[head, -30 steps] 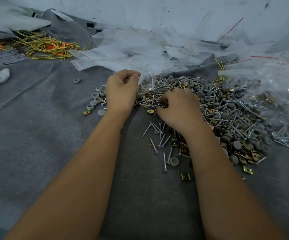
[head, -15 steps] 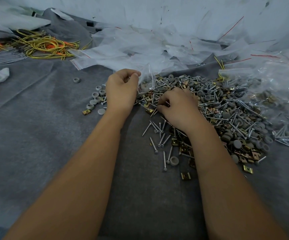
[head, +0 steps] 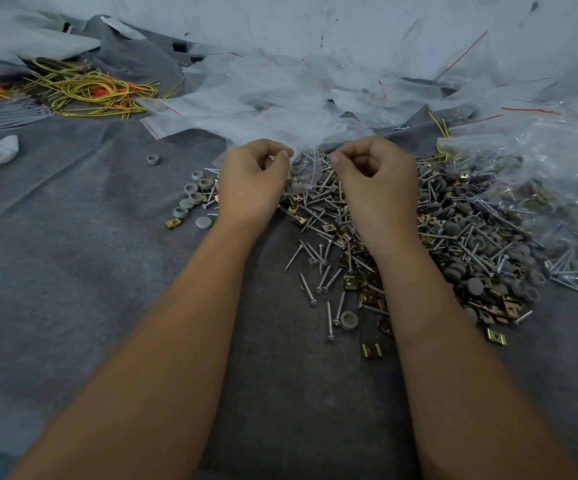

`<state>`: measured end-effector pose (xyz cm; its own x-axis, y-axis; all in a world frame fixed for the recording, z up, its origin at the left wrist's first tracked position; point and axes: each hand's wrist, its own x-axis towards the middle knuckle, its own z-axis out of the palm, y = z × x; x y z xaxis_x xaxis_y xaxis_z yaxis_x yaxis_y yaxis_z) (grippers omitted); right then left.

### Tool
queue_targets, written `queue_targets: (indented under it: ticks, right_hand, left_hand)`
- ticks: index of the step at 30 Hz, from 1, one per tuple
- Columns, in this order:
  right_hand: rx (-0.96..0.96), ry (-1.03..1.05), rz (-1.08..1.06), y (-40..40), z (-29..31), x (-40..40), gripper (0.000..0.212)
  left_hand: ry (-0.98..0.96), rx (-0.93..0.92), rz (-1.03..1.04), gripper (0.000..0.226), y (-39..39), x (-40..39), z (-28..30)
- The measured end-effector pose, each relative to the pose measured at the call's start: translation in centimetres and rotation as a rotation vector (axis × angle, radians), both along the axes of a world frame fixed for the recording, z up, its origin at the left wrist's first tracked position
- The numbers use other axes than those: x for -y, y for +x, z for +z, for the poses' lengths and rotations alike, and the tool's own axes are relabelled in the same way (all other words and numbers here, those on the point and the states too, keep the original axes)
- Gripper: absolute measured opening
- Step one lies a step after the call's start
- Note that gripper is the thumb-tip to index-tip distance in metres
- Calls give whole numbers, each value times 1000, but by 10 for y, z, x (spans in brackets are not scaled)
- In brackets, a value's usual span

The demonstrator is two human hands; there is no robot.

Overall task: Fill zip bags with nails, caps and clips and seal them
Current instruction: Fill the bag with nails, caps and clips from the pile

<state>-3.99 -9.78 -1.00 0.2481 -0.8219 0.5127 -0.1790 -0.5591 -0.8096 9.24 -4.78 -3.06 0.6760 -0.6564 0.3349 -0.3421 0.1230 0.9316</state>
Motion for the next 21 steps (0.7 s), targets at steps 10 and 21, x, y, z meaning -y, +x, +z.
queue_targets:
  ticks: [10,21]
  right_hand:
    - [-116,-188,-14,10,-8,-7,13]
    - [-279,63,120,8,-6,-11,17]
  left_hand:
    - [40,72,-73,15,-4,-2,0]
    - [-82,-219,4,20,6,1,3]
